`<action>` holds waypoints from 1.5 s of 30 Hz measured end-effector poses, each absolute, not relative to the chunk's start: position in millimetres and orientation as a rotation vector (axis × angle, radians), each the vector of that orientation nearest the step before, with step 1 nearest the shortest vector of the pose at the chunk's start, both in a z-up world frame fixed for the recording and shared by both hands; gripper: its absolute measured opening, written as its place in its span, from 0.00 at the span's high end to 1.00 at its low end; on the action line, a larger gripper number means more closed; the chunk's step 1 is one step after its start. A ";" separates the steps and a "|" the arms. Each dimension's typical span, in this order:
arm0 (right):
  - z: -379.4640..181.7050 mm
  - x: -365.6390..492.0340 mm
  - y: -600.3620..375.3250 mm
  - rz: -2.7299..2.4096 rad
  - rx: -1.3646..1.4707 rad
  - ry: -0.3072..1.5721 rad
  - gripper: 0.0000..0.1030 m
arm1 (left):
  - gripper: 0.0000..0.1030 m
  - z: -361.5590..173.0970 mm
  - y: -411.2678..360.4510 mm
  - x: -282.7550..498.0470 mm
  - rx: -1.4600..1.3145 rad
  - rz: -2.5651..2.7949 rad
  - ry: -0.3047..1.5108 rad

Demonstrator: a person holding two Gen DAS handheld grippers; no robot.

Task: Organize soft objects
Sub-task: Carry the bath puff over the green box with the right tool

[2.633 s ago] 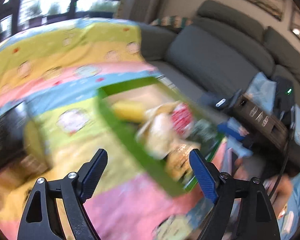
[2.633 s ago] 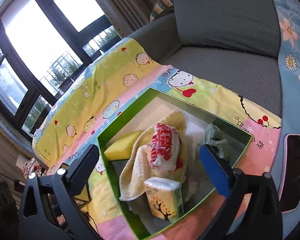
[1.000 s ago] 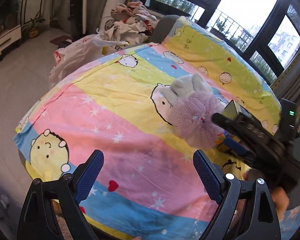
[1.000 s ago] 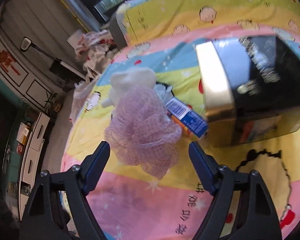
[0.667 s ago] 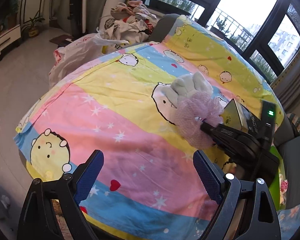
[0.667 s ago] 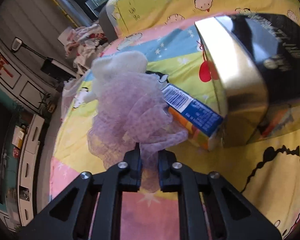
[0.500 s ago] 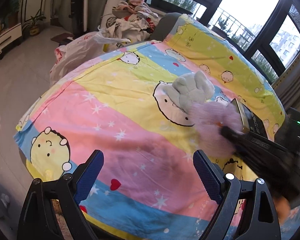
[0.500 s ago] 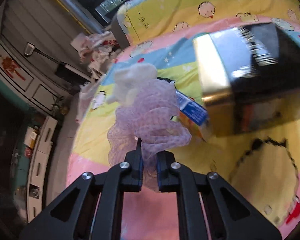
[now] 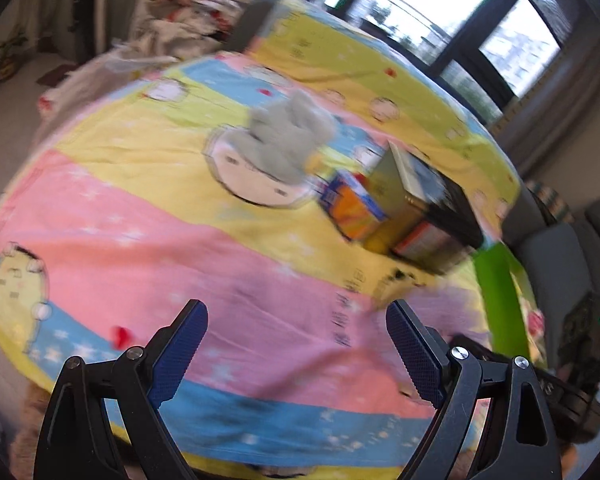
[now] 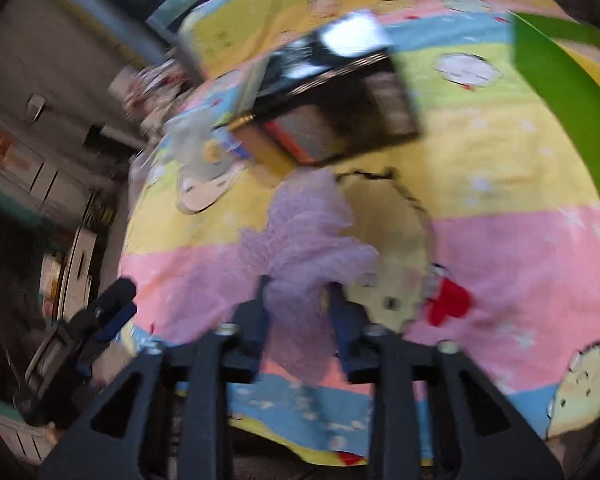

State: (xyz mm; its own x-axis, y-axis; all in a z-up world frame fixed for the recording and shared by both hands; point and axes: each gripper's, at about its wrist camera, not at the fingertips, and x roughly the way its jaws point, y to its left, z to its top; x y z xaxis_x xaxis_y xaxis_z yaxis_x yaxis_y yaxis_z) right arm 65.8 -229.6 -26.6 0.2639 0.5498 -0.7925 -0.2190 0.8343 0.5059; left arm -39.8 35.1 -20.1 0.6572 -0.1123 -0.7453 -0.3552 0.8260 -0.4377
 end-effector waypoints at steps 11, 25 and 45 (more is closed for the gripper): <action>-15.4 83.7 -259.4 0.506 0.396 1.136 0.16 | 0.19 -39.1 -43.4 -9.0 -0.539 -0.047 0.911; -69.8 90.9 -241.8 0.604 0.453 1.265 0.60 | 0.56 -68.4 -89.6 17.4 -0.414 -0.063 0.989; 53.3 106.3 -375.7 0.548 0.713 0.821 0.71 | 0.65 72.8 -221.8 68.7 -0.083 -0.358 0.647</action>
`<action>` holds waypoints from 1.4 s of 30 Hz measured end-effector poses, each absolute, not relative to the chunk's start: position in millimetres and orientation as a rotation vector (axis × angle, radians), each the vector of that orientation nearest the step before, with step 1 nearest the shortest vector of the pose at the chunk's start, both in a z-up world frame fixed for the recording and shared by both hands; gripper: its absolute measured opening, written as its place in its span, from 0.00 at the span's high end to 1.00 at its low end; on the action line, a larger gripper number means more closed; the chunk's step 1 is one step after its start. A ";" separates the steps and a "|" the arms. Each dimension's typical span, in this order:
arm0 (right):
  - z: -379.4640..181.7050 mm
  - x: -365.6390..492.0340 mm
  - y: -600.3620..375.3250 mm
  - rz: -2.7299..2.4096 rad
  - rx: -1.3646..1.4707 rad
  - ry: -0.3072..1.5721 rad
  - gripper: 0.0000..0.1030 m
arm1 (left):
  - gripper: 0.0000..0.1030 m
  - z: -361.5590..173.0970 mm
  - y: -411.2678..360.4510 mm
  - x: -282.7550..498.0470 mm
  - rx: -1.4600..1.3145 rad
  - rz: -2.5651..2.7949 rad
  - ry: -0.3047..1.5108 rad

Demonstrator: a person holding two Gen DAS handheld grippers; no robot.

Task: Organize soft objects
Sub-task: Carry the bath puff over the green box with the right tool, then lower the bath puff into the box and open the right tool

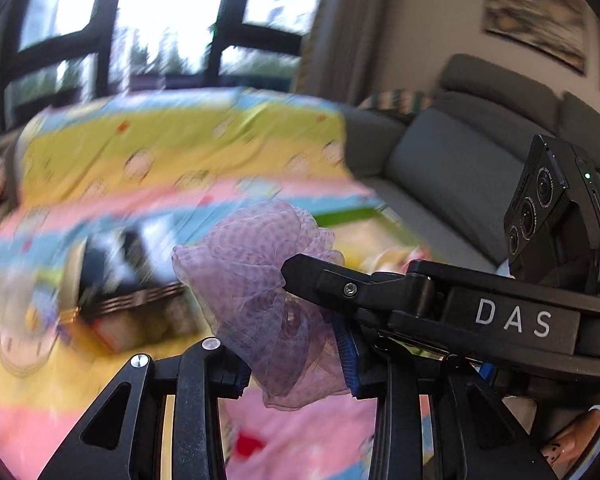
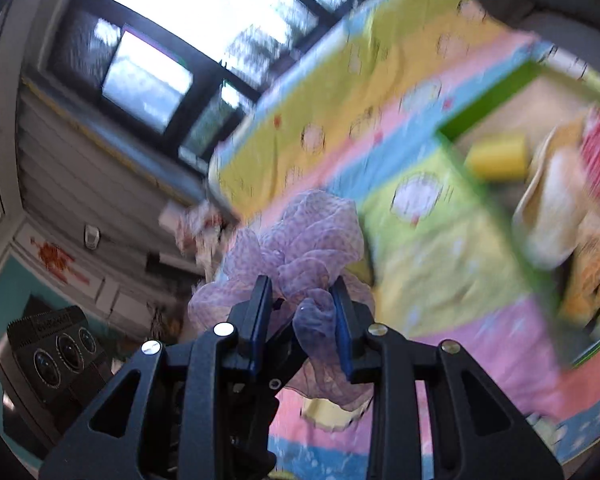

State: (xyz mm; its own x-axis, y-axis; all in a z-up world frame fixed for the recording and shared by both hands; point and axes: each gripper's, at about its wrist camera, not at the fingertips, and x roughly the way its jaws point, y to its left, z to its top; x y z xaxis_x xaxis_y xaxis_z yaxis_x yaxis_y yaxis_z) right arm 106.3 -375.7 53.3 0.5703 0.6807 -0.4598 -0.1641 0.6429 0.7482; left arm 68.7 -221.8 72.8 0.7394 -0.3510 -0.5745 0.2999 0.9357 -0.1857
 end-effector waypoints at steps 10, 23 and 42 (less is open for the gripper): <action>69.3 140.5 -472.4 0.298 0.741 0.653 0.70 | 0.65 80.6 -320.8 148.6 -0.007 -0.563 0.608; -3.8 173.6 -519.9 0.081 0.853 0.760 0.70 | 0.65 4.7 -372.8 196.7 -0.025 -0.578 0.787; 6.4 150.3 -532.1 -0.069 0.816 0.713 0.17 | 0.19 13.2 -346.1 178.8 -0.153 -0.589 0.840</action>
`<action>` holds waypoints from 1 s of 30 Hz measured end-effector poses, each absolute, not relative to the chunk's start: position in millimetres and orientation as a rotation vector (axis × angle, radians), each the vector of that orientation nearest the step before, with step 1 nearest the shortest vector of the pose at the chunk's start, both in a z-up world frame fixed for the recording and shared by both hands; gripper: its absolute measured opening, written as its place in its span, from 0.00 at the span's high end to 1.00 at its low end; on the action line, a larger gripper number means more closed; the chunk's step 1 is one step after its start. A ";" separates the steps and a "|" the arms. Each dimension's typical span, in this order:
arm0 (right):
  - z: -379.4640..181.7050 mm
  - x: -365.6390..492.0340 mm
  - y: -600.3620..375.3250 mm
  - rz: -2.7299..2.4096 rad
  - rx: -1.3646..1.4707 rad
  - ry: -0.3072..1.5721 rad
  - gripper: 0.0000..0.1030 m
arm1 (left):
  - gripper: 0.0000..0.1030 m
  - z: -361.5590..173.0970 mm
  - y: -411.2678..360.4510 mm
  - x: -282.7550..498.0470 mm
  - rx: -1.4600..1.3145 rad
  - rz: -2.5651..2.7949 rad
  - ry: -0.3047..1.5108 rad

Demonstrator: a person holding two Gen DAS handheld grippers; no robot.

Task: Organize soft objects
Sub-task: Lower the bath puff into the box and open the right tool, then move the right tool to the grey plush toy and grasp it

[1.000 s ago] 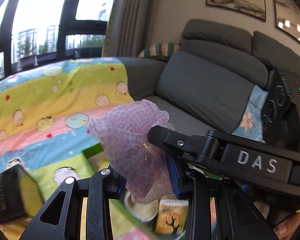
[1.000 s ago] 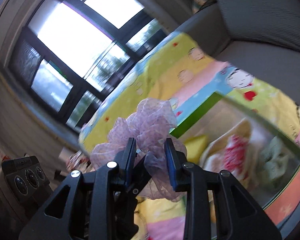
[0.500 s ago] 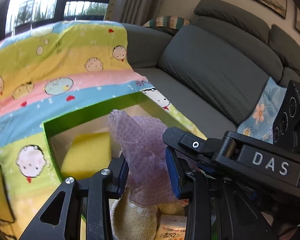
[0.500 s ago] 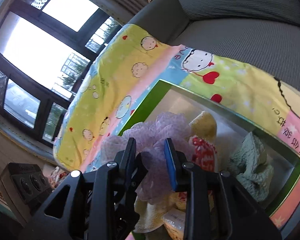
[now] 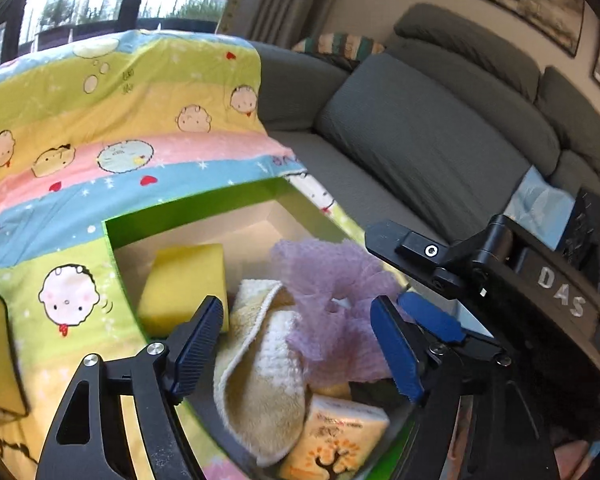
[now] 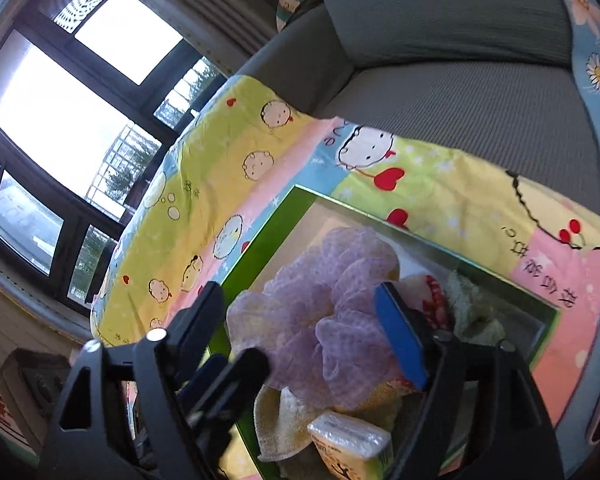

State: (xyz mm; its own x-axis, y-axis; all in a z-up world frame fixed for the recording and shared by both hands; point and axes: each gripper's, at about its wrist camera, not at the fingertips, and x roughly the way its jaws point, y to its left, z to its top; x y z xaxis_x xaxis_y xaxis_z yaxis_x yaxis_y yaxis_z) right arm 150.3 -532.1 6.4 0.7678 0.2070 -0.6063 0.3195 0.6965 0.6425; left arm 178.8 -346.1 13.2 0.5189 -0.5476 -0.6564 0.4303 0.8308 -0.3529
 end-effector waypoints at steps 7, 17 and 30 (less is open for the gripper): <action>34.0 133.3 -517.8 -0.112 0.745 0.658 0.04 | 0.11 42.1 -303.3 151.0 -0.201 -0.568 0.794; 58.5 112.9 -478.8 -0.125 0.599 0.623 0.01 | 0.07 61.0 -193.3 100.7 -0.363 -0.364 0.794; 79.9 114.7 -384.4 0.245 0.431 0.675 0.01 | 0.07 66.9 -32.4 21.0 -0.569 -0.058 0.724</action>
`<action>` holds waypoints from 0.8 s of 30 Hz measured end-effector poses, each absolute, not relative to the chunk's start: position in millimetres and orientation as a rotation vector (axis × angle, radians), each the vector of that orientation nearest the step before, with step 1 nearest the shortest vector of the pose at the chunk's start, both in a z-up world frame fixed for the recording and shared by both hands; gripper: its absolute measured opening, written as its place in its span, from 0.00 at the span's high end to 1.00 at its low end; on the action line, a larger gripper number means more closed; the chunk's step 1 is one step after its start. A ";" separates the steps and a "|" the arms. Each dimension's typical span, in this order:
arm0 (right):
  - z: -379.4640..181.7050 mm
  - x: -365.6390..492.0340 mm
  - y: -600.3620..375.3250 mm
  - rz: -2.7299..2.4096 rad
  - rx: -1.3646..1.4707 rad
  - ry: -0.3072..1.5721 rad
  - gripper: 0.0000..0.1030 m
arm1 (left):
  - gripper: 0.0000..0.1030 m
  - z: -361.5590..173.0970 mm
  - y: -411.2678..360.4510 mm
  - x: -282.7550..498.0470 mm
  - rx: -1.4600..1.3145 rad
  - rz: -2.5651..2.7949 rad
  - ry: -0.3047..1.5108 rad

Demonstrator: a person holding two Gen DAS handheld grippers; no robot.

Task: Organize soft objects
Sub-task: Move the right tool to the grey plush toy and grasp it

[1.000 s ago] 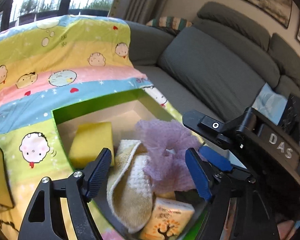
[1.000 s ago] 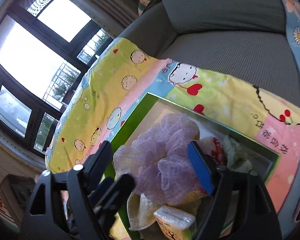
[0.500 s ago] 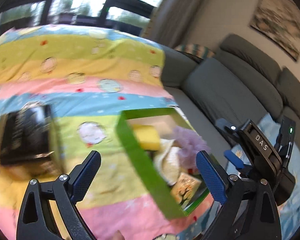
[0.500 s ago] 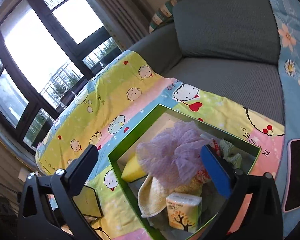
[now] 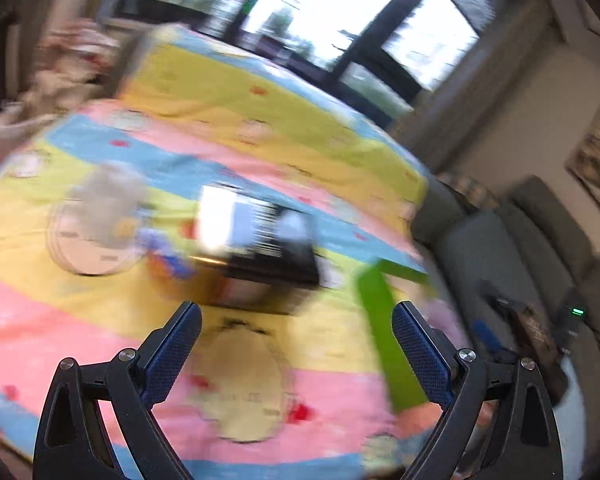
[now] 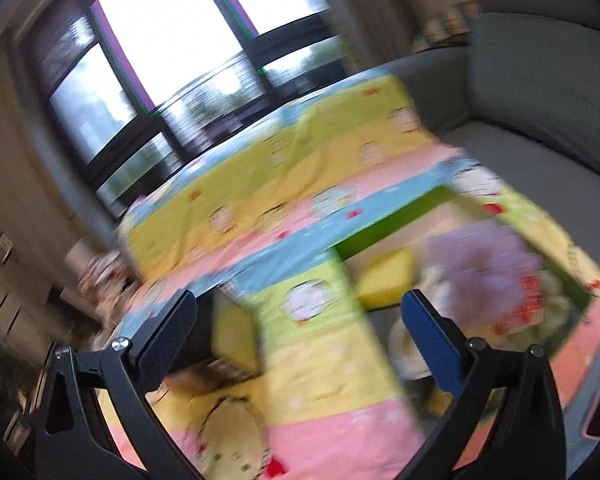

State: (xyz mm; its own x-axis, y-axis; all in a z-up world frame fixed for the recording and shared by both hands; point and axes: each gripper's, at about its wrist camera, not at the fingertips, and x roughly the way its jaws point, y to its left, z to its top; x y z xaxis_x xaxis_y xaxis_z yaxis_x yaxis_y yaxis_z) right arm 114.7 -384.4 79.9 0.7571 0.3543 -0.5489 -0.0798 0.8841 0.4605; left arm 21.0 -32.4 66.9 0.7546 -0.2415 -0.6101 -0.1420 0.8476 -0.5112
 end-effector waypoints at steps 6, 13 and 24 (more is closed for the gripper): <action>82.3 114.5 -314.0 0.456 0.351 0.719 0.01 | 0.07 45.8 32.2 -6.2 -0.512 0.186 0.740; 73.8 106.1 -214.1 0.683 0.232 0.777 0.01 | 0.07 24.0 88.4 -24.5 -0.488 0.425 0.741; 48.0 165.0 -39.7 0.758 0.069 0.993 0.01 | 0.07 7.0 129.1 -30.5 -0.578 0.478 0.822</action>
State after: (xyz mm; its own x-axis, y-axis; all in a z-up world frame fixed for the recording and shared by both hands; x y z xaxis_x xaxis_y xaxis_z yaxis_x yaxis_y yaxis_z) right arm 165.0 -39.7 48.0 0.3167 0.6052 -0.7303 -0.5450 0.7463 0.3821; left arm -30.5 129.1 7.0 0.5924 0.1713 -0.7873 -0.5995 0.7465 -0.2887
